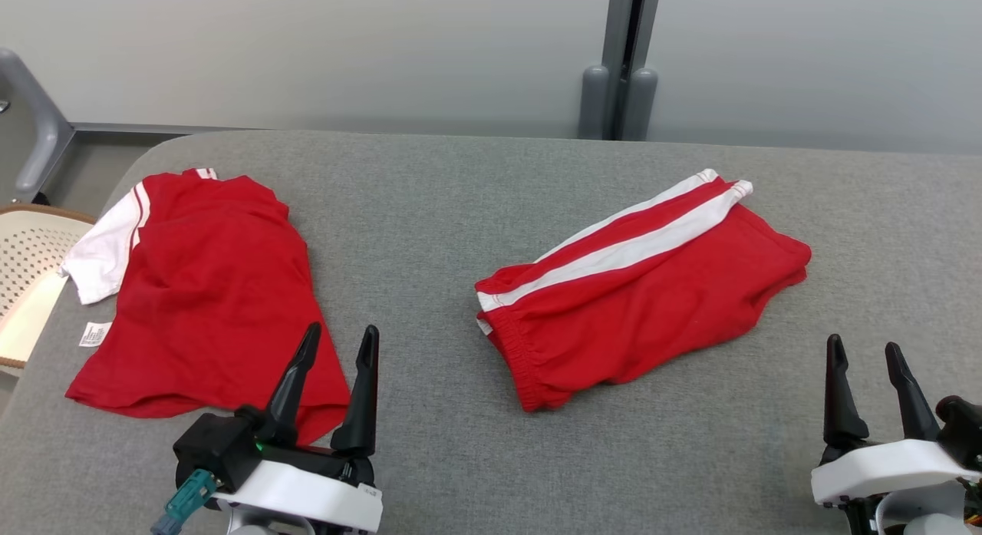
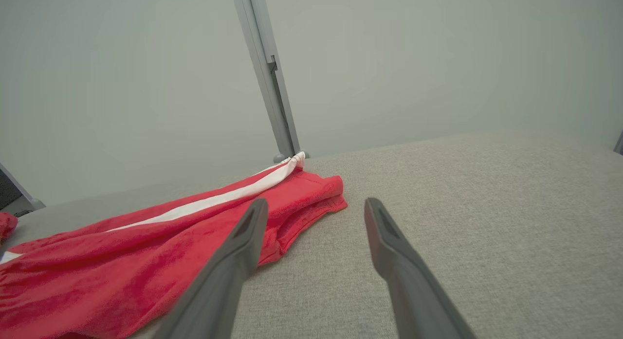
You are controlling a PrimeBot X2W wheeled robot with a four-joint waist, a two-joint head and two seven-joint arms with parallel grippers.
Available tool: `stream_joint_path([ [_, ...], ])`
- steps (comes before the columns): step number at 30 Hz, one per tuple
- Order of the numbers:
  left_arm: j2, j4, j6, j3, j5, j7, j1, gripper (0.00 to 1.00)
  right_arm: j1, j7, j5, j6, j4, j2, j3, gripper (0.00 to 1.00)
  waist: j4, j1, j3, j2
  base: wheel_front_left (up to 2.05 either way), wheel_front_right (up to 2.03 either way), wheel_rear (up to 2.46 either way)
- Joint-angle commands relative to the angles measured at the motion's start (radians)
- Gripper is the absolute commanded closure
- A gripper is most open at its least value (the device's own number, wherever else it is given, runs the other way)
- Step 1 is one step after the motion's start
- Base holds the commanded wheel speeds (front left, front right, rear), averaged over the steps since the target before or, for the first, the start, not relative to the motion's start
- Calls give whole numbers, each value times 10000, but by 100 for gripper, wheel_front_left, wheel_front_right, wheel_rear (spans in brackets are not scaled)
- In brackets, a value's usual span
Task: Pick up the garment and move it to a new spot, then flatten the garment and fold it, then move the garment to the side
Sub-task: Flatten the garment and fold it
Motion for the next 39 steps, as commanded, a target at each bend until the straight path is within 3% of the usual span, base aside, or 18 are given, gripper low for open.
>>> stream_joint_path([
  [1,30,35,-24,-66,65,-18,-1,0,-220,152,240,0,148,-1,-103,0,196,0,40,0,0,0,0],
  [12,29,269,118,-580,101,-18,-285,0,-1864,2428,3516,0,1757,204,-1734,0,1242,0,671,0,0,0,0],
  [17,27,274,277,-949,-60,-18,-485,0,-2694,3188,4054,0,2666,117,-2571,0,1781,0,1034,0,0,0,0],
  [26,30,534,375,-1459,0,-18,-740,0,-4102,4203,3987,25,4234,-139,-3843,0,2277,0,1571,0,0,0,0],
  [39,28,321,474,-1638,-317,-18,-1233,0,-5572,4915,2688,25,5742,-312,-4488,0,2414,0,2056,0,0,0,0],
])
